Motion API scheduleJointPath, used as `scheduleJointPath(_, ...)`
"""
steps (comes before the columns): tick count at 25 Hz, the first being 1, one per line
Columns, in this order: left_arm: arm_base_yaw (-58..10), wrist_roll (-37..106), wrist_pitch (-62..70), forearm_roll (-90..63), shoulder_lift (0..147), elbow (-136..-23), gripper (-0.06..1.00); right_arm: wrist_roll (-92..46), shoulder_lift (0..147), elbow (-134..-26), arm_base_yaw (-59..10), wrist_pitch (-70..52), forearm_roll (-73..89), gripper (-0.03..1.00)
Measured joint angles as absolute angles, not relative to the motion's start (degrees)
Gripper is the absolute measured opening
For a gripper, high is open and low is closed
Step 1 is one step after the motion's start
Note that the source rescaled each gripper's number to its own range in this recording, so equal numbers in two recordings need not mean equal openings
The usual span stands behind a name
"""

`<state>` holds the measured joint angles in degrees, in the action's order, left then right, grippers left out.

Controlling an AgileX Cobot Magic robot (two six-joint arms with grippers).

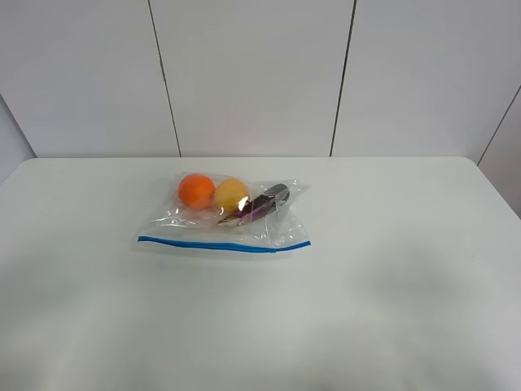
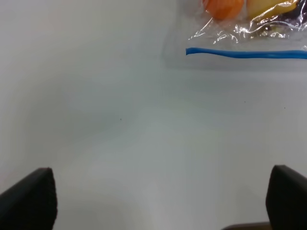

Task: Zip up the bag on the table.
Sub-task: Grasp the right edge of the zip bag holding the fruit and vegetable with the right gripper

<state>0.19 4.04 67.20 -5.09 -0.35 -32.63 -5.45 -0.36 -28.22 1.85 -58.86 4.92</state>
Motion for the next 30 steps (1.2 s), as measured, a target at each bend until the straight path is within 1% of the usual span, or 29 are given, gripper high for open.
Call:
scheduleJointPath(9,0.19,4.04,67.20,-5.09,-0.35,-32.63,1.00,-5.45,-0.36,-28.33,1.85,-58.20,5.14,1.00)
scheduleJointPath(13,0.19,4.04,67.20,-5.09,-0.35,-32.63,1.00,-4.82,3.25,-31.50,1.85,-52.46,5.81,1.00)
scheduleJointPath(16,0.19,4.04,67.20,-5.09,-0.35,-32.63,1.00,-2.34,13.10,-35.81,1.85,-50.33,7.85,1.00)
scheduleJointPath(23,0.19,4.04,67.25,-5.09,-0.35,-32.63,1.00,-1.56,43.81,-49.16,1.85,-49.85,13.56,0.98)
scheduleJointPath(30,0.19,4.04,67.25,-5.09,-0.35,-32.63,1.00,-8.95,72.17,-60.55,1.85,-52.92,22.50,0.98)
